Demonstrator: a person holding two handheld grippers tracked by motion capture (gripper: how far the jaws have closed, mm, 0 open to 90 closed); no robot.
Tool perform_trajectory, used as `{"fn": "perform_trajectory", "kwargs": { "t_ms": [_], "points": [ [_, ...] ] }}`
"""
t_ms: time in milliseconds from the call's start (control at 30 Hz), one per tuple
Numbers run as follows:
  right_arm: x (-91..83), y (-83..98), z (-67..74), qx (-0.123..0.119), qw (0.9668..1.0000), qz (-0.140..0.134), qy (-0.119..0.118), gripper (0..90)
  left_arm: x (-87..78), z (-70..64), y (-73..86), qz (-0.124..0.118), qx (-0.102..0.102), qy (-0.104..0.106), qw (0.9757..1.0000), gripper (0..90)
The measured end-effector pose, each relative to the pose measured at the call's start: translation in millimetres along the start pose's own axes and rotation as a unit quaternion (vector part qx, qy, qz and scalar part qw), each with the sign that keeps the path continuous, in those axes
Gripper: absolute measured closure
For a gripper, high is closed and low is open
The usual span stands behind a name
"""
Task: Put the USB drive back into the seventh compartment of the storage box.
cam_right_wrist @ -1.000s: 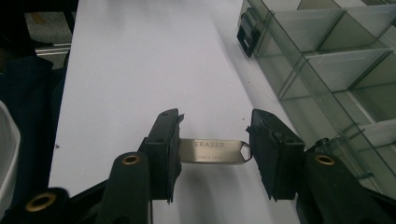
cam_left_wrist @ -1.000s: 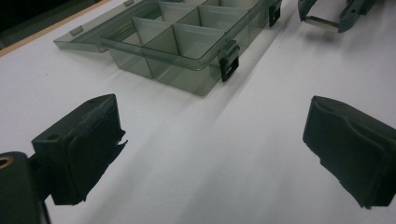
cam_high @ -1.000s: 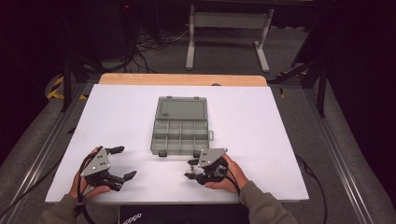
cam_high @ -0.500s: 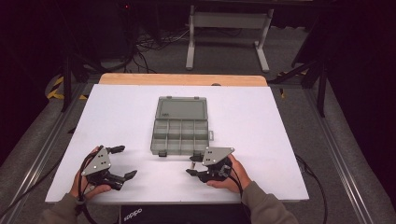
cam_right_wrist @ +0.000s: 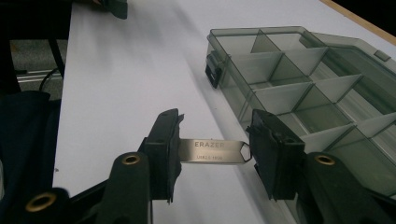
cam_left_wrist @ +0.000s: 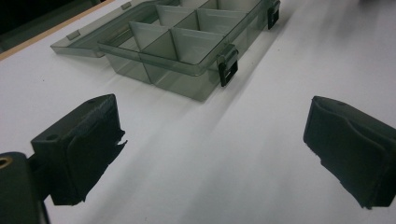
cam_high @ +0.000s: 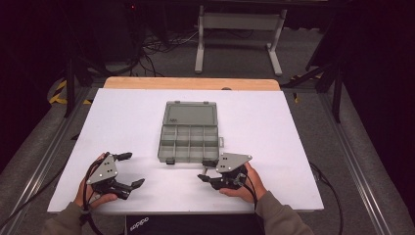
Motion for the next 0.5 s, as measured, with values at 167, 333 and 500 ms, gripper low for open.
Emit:
{"fn": "perform_trajectory", "kwargs": {
  "t_ms": [167,333,500],
  "points": [
    [-2.0,-1.7,-2.5,0.002,1.0000,-0.006,0.006,54.4,0.0,-0.2,0.2,0.001,0.001,0.001,1.0000,5.1],
    [-3.8,-3.5,-5.6,0.004,0.9998,-0.010,0.016,54.4,0.1,-0.2,0.3,0.001,0.001,0.001,1.0000,5.1],
    [-5.2,-5.6,-9.1,0.008,0.9996,-0.015,0.023,54.4,0.5,-0.2,0.7,0.001,0.000,0.002,1.0000,5.1]
  ]
}}
Point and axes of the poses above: each handheld gripper's, and its own axes: x roughly forward along the jaws, y roughly out of its underside, z roughly to its left, the point moved 8 cm from there along x, roughly forward along the jaws, and after that the axes turned 9 degrees about y, right-handed, at the moved point
